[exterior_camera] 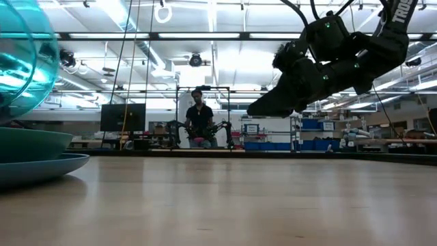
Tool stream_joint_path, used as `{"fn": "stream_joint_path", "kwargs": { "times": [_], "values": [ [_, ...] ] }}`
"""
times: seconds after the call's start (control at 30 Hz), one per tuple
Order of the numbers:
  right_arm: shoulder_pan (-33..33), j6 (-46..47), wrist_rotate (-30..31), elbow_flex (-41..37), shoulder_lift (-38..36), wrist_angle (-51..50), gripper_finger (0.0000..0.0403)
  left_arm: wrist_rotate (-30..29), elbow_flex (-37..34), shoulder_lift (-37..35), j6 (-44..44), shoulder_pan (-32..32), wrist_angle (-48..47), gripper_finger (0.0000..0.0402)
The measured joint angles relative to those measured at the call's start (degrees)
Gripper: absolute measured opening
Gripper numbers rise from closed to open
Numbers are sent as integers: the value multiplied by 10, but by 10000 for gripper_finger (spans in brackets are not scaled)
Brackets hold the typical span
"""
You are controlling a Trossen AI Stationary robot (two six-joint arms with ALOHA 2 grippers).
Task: Stack plastic plates
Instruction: Stack the light blue plate on top of the orange plate
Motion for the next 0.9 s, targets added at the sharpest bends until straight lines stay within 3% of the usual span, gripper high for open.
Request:
{"fn": "stream_joint_path", "kwargs": {
  "times": [0.13,0.27,0.33,0.57,0.9],
  "values": [
    [0,-6,0,0,0,-7,180,30,19,35,2,3,-9,18],
    [0,-19,17,0,0,-7,180,51,96,83,2,3,-82,18],
    [-1,-25,28,0,0,-7,180,47,116,95,21,3,-70,18],
    [-11,-27,29,0,0,2,180,99,121,129,48,12,-78,18],
    [-15,-27,25,0,0,19,180,93,107,133,119,8,-79,18]
  ]
}}
